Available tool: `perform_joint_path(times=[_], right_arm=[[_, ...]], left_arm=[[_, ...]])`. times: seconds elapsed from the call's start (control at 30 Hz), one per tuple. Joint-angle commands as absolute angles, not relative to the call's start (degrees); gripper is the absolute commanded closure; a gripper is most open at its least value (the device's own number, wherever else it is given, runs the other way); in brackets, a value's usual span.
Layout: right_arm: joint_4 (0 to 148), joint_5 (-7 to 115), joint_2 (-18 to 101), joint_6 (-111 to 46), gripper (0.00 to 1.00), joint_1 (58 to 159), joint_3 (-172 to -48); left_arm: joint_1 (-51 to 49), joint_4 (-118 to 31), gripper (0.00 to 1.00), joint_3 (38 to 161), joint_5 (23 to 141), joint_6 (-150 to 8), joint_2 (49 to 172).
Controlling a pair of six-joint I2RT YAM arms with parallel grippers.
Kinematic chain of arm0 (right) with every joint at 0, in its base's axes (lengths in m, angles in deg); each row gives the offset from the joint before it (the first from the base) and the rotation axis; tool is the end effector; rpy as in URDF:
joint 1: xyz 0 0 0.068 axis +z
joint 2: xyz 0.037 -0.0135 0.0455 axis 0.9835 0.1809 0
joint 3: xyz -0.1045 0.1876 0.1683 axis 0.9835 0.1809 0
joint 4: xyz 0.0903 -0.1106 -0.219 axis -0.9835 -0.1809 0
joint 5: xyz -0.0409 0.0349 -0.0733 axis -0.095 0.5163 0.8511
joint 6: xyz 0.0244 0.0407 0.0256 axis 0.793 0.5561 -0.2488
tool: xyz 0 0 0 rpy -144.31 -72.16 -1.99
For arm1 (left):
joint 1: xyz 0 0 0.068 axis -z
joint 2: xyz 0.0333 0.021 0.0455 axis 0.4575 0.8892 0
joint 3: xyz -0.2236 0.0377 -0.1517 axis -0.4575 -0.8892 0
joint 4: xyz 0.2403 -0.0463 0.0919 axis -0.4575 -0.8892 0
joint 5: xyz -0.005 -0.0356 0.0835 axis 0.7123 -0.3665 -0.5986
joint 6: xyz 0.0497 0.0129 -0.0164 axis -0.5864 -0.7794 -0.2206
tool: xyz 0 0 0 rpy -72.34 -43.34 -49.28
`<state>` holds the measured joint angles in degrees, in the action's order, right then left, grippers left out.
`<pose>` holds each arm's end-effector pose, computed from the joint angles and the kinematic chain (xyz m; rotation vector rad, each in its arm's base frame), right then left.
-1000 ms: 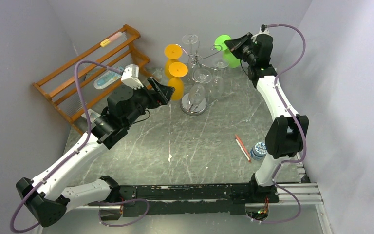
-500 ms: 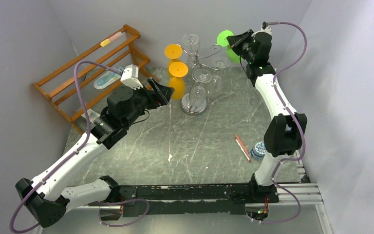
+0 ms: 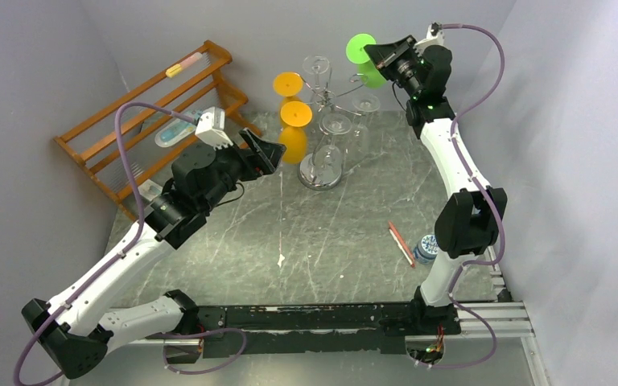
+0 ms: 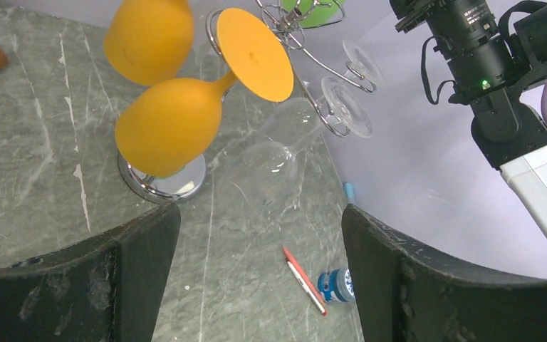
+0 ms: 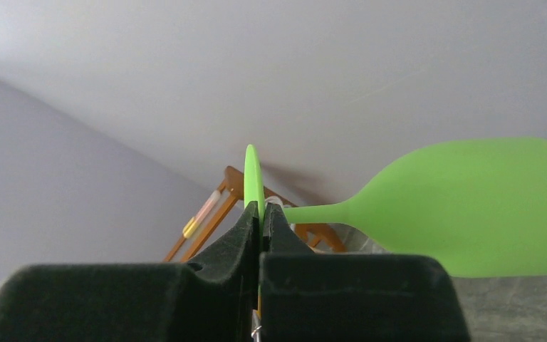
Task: Place the wine glass upside down on the wine glass rack
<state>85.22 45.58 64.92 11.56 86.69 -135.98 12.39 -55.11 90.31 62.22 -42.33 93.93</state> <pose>0.4365 0.0644 0.4313 0.3304 1.4844 1.0198 0.1833 -0.1423 0.4059 -0.1723 1.7333 -0.8739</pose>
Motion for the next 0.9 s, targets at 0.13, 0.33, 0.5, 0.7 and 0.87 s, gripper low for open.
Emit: perform_joint_path(times=[0.13, 0.33, 0.5, 0.7, 0.87], right_arm=[[84.4, 38.3, 64.8, 15.6, 1.00, 88.0, -135.5], [81.3, 36.4, 65.3, 16.0, 1.00, 88.6, -135.9], [78.5, 34.1, 65.5, 16.2, 1.00, 88.8, -136.6], [74.5, 32.6, 66.8, 14.9, 1.00, 89.0, -138.8], [70.6, 32.9, 66.9, 13.9, 1.00, 89.0, -140.2]], left_arm=[[12.0, -56.3, 0.12, 90.5, 62.1, -42.9, 92.8], [12.0, -56.8, 0.13, 90.4, 62.0, -42.8, 92.6], [12.0, -57.1, 0.13, 90.3, 61.7, -42.7, 92.6], [12.1, -56.9, 0.13, 90.5, 61.8, -42.7, 93.1], [12.1, -57.0, 0.13, 90.5, 61.5, -42.6, 93.3]])
